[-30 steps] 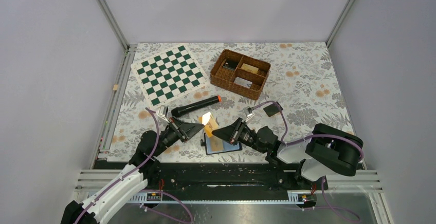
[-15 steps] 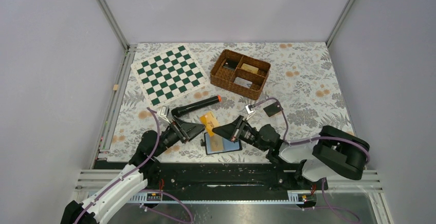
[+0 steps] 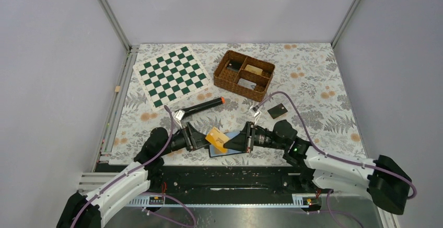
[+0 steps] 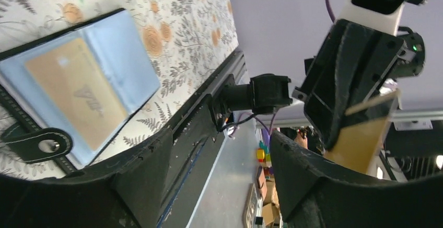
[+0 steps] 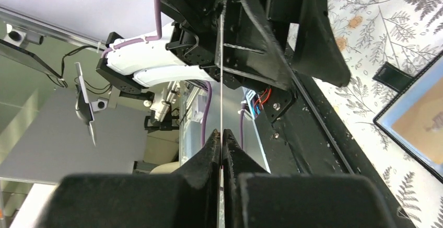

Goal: Take the credit cards out of the card holder
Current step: Place the credit card in the storage box.

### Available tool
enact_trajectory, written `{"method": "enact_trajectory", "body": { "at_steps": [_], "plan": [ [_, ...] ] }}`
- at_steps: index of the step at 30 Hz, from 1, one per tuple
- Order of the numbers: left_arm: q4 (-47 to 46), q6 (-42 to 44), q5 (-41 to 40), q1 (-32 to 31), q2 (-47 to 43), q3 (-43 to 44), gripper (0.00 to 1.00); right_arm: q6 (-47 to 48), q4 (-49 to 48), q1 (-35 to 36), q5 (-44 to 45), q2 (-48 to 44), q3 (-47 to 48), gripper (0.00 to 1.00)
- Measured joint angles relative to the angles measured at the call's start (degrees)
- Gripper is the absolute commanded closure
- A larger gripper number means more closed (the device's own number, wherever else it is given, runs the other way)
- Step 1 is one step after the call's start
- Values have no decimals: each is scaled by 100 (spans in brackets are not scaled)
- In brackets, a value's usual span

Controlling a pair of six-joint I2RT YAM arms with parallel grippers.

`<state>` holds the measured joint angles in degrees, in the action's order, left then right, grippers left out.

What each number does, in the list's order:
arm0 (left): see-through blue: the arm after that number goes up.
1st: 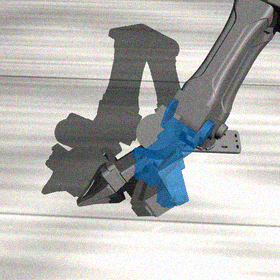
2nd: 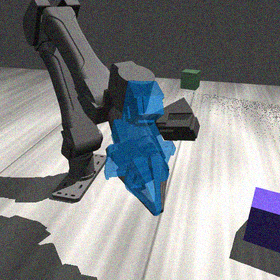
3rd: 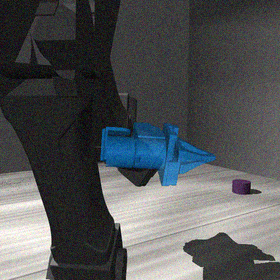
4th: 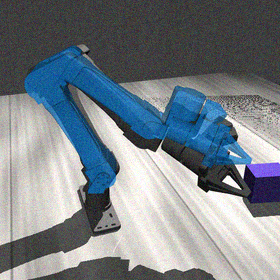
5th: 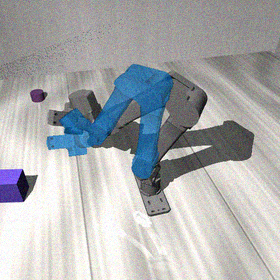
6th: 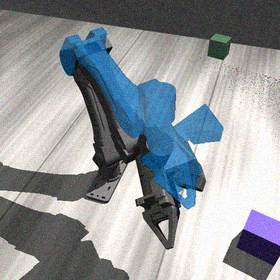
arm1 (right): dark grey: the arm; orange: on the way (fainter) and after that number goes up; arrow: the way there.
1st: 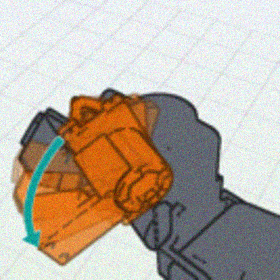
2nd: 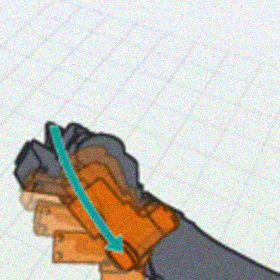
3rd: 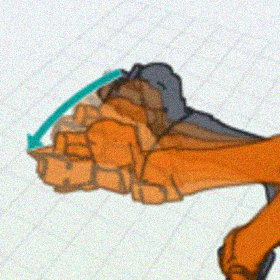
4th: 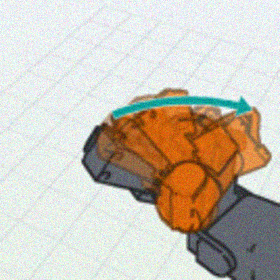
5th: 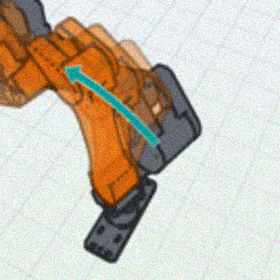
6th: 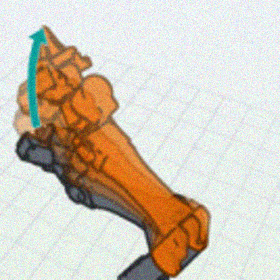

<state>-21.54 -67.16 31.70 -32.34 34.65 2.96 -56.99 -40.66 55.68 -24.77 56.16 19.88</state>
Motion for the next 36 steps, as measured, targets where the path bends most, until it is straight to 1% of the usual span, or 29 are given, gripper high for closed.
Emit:
{"method": "enact_trajectory", "body": {
  "at_steps": [3,6,9,13,17,22,26,32,33,34,36],
  "plan": [
    [20,136,175,0,-289,7,30,125,527,-87,-17,-516,-28,100],
    [446,341,208,0,-776,122,30,205,986,-262,-70,-1078,-109,100],
    [826,533,229,0,-1134,387,30,402,1504,-323,-264,-1436,-101,100],
    [1023,719,372,0,-1051,798,30,625,2135,-323,-575,-1541,-79,100],
    [1003,782,564,0,-837,903,31,739,2520,-326,-688,-1580,-7,100],
    [986,855,855,0,-474,907,32,752,2481,-326,-802,-1497,79,100],
    [964,916,1075,-2,-153,979,32,708,2280,-326,-944,-1248,83,100],
    [811,914,1191,-85,-120,1010,33,492,1805,-326,-1095,-837,83,100],
    [769,907,1204,-107,-111,1010,35,468,1742,-326,-1095,-807,83,100],
    [719,887,1211,-136,-92,1010,40,452,1692,-326,-1099,-780,83,100],
    [597,848,1213,-203,-44,1010,54,424,1617,-326,-1132,-721,83,100]
  ]
}}
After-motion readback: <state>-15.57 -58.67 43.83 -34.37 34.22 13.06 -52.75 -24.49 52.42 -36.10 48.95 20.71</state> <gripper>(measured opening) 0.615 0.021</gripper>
